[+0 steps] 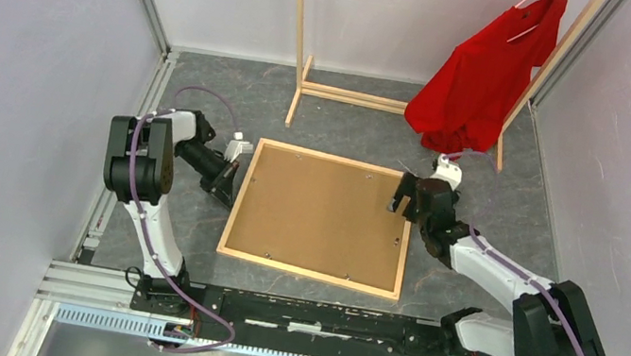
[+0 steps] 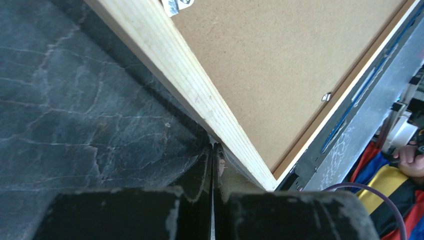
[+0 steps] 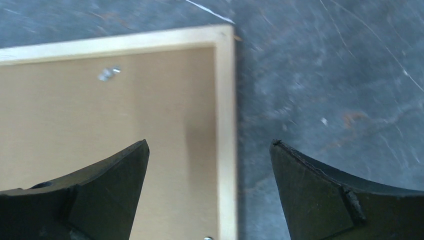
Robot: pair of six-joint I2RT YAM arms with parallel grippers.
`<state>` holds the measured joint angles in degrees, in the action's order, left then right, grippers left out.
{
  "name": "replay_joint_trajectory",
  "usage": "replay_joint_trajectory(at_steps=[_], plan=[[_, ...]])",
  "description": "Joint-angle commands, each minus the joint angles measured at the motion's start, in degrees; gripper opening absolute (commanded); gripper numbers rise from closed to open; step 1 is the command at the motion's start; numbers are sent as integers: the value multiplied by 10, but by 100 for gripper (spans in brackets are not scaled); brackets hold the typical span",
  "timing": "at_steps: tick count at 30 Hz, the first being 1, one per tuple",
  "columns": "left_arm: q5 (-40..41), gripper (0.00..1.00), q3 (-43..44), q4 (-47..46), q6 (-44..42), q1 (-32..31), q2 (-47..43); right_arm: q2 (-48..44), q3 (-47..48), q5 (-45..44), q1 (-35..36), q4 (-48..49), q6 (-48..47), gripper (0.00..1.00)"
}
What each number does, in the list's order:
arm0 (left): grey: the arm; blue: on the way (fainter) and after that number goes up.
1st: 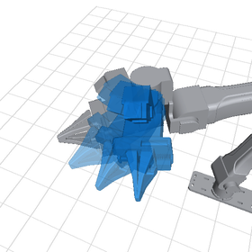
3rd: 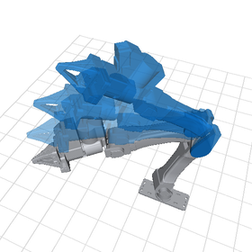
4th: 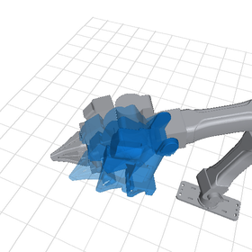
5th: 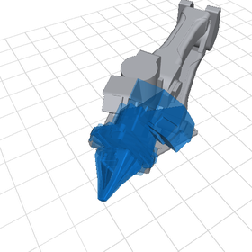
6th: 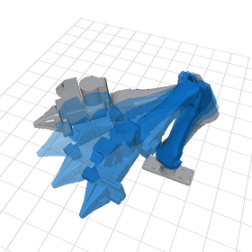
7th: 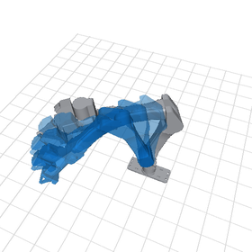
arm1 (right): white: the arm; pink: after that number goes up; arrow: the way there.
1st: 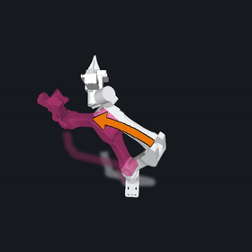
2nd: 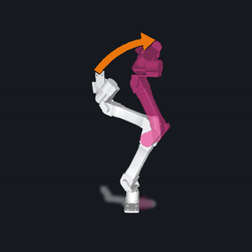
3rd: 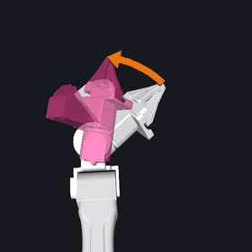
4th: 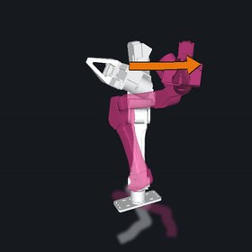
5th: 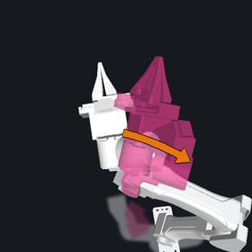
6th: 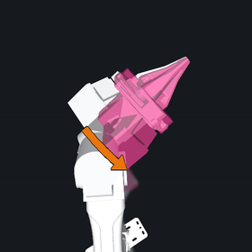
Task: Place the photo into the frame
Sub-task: Adjust the photo frame at the center of the board.
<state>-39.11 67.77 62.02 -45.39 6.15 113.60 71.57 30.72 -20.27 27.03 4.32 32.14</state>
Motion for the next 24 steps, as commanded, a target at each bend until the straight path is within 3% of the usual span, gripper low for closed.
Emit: replay_joint_trajectory(at_steps=[1, 10, 19, 24], plan=[[52, 2, -21, -33, -23, -18, -31, -9, -41, -14, -27, 22, 13, 98], [65, 4, -43, -14, -54, -79, -53, 113, 19, 125, -28, 118, 26, 98], [68, 3, -62, -45, -12, -210, -51, 305, 240, 153, -2, 95, -15, 98], [73, 15, -61, -41, 2, -271, -52, 395, 363, 145, 6, 38, -48, 98]])
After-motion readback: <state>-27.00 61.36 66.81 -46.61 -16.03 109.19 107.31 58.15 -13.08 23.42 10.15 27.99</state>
